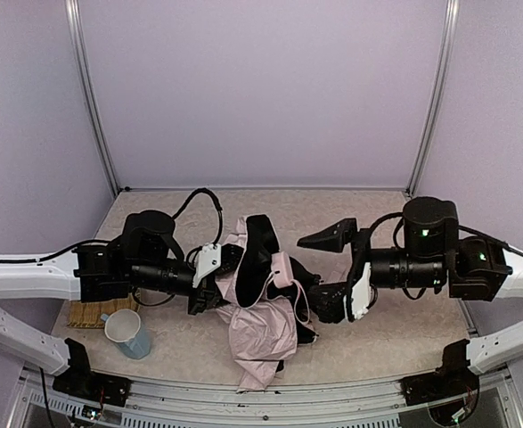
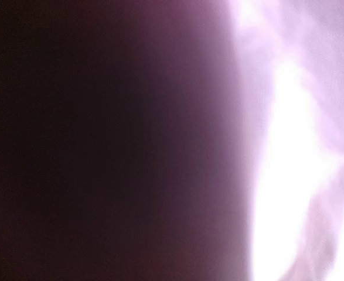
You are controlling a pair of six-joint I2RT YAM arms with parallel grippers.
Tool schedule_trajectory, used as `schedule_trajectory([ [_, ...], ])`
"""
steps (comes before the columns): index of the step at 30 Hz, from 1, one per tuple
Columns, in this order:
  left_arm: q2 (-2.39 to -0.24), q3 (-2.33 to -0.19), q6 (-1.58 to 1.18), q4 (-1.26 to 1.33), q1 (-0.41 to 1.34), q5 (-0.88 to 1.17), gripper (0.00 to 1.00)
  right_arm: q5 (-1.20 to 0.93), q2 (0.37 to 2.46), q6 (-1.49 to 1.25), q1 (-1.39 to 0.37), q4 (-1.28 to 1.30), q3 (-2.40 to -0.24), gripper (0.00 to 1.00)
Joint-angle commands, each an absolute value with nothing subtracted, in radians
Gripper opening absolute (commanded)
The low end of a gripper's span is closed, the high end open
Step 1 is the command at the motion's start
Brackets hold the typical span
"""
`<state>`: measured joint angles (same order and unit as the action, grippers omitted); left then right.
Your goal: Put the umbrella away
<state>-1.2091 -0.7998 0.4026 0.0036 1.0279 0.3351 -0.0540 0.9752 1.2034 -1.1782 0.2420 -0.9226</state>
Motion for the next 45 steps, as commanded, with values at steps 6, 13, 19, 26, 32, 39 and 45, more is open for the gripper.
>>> schedule_trajectory([
  [6, -1.238, -0.881, 0.362, -0.068, 1.0, 0.514, 0.02, 0.167, 1.085, 1.676, -1.32, -0.017, -0.894, 0.85],
  [13, -1.257, -0.897, 0.363, -0.077, 0.997, 0.545, 0.02, 0.176, 1.153, 1.684, -1.325, 0.003, -0.907, 0.56],
  [19, -1.259, -0.896, 0.362, -0.077, 0.99, 0.554, 0.02, 0.15, 1.165, 1.66, -1.333, 0.013, -0.906, 0.34],
  [26, -1.268, -0.912, 0.331, -0.066, 0.95, 0.603, 0.06, 0.132, 1.159, 1.547, -1.351, 0.001, -0.898, 0.0],
  [32, -1.269, -0.901, 0.282, -0.009, 0.937, 0.583, 0.7, 0.151, 1.14, 1.416, -1.353, -0.069, -0.887, 0.0],
  [39, -1.068, -0.728, 0.183, 0.333, 0.936, 0.151, 0.99, 0.2, 1.092, 1.008, -1.228, -0.03, -0.969, 0.0],
  [45, -0.865, -0.563, 0.153, 0.635, 0.915, -0.049, 0.99, 0.029, 0.982, 0.713, -0.995, -0.043, -0.95, 0.0],
])
